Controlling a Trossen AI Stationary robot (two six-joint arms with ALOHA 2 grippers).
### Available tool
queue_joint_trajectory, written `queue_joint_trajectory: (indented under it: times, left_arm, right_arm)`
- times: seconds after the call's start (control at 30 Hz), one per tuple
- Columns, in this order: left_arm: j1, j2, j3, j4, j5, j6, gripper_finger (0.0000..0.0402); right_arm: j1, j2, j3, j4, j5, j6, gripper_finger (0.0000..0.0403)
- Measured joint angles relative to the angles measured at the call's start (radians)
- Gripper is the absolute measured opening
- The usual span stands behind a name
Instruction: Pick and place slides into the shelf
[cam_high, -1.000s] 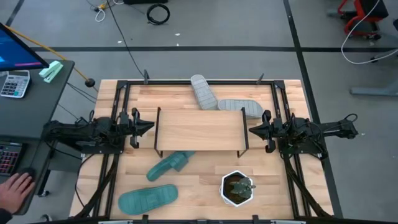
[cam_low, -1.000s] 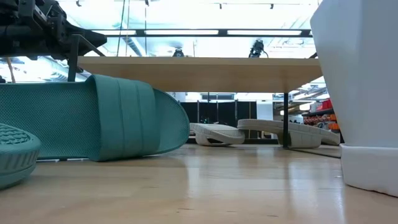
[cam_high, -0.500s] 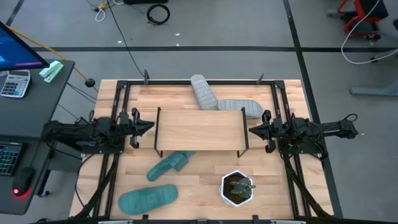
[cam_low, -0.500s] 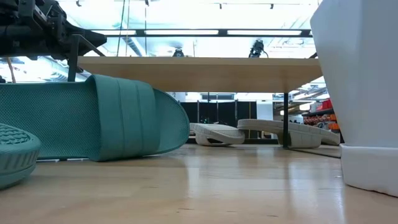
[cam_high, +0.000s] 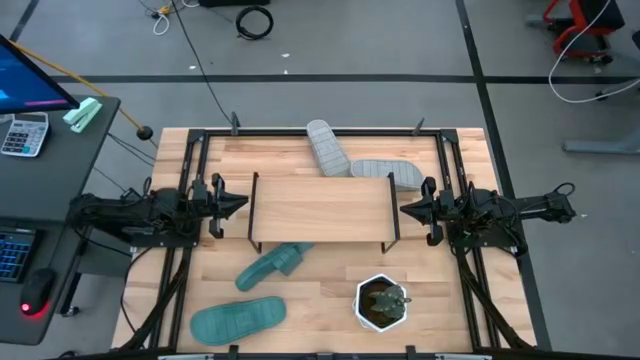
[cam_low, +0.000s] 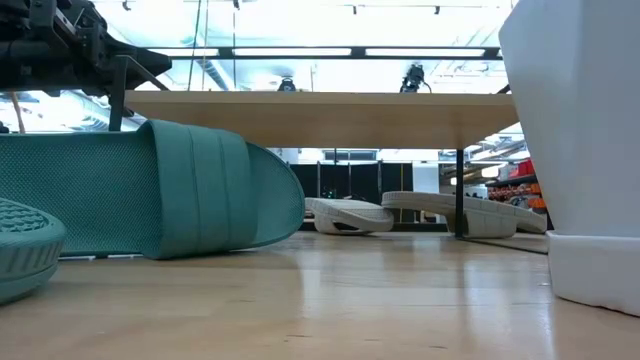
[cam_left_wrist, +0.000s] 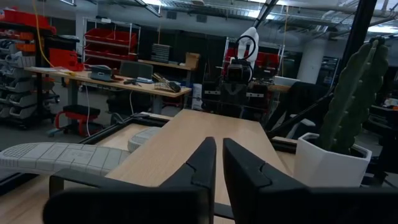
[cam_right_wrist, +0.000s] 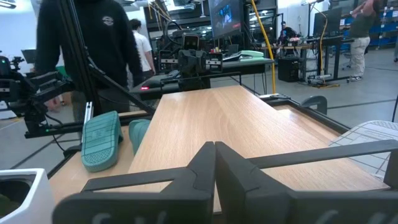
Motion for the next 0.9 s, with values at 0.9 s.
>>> queue_joint_trajectory:
  times: [0.9]
  left_arm:
    - [0.000,0.000,0.000,0.000,0.000,0.000,0.0029]
  right_arm:
    - [0.000,0.000,0.000,0.000,0.000,0.000,0.0018]
